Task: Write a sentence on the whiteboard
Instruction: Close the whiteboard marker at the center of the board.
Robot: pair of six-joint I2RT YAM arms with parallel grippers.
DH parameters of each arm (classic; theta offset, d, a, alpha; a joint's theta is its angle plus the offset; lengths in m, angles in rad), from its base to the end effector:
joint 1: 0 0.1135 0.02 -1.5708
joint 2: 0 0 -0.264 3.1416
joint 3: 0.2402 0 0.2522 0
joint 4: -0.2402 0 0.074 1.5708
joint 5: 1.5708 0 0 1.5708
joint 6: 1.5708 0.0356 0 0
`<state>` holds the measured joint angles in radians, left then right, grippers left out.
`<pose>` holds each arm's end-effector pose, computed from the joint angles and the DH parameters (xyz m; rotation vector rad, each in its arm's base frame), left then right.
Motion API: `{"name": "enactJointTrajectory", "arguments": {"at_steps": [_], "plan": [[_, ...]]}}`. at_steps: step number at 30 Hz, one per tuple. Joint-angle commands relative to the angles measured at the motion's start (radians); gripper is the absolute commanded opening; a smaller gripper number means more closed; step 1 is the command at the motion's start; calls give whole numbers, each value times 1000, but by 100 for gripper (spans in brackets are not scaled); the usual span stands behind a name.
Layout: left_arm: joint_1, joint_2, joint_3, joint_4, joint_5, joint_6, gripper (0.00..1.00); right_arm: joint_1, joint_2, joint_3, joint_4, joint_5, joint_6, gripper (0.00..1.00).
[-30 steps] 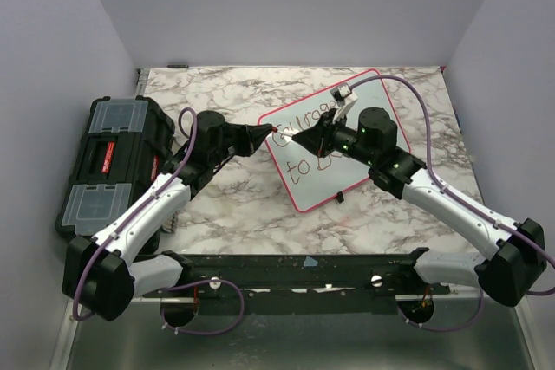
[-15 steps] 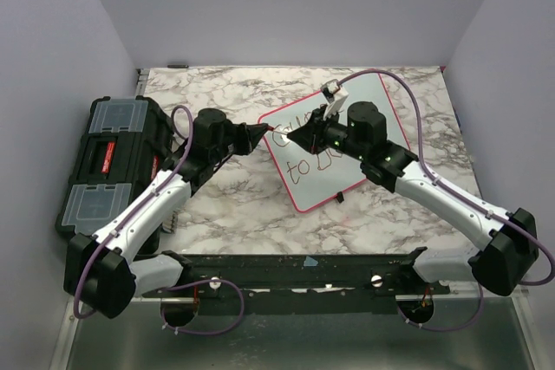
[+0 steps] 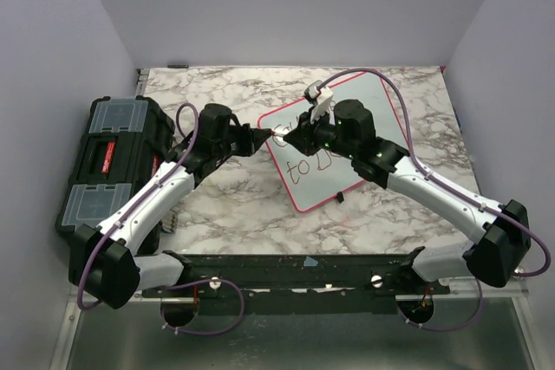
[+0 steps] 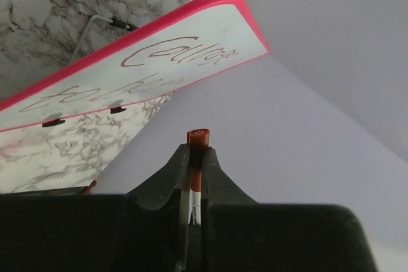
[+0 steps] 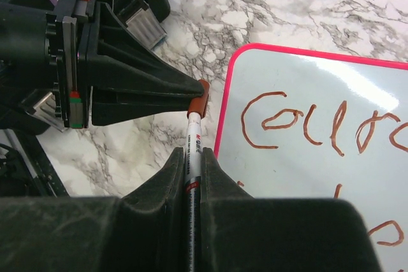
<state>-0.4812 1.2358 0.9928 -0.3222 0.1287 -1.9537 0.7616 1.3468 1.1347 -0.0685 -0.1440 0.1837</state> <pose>0.2441 -0.1326 0.3036 -1.6549 1.9614 -1.3805 0.2269 0.2234 0.3477 -0.6473 1.8115 0.7814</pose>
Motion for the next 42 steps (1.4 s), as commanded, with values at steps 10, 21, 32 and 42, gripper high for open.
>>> {"name": "enactJointTrajectory", "arguments": {"at_steps": [10, 21, 32, 42], "plan": [[-19, 4, 46, -25, 180, 32, 0, 34, 87, 97, -68, -12, -146, 1], [-19, -22, 48, -41, 166, 30, 0, 97, 187, 165, -135, 168, -207, 1], [-19, -97, 7, 19, 169, 24, 0, 122, 243, 156, -44, 190, -189, 1], [-19, -177, -55, 152, 171, 50, 0, 120, 318, 244, -5, 185, 15, 1]]}}
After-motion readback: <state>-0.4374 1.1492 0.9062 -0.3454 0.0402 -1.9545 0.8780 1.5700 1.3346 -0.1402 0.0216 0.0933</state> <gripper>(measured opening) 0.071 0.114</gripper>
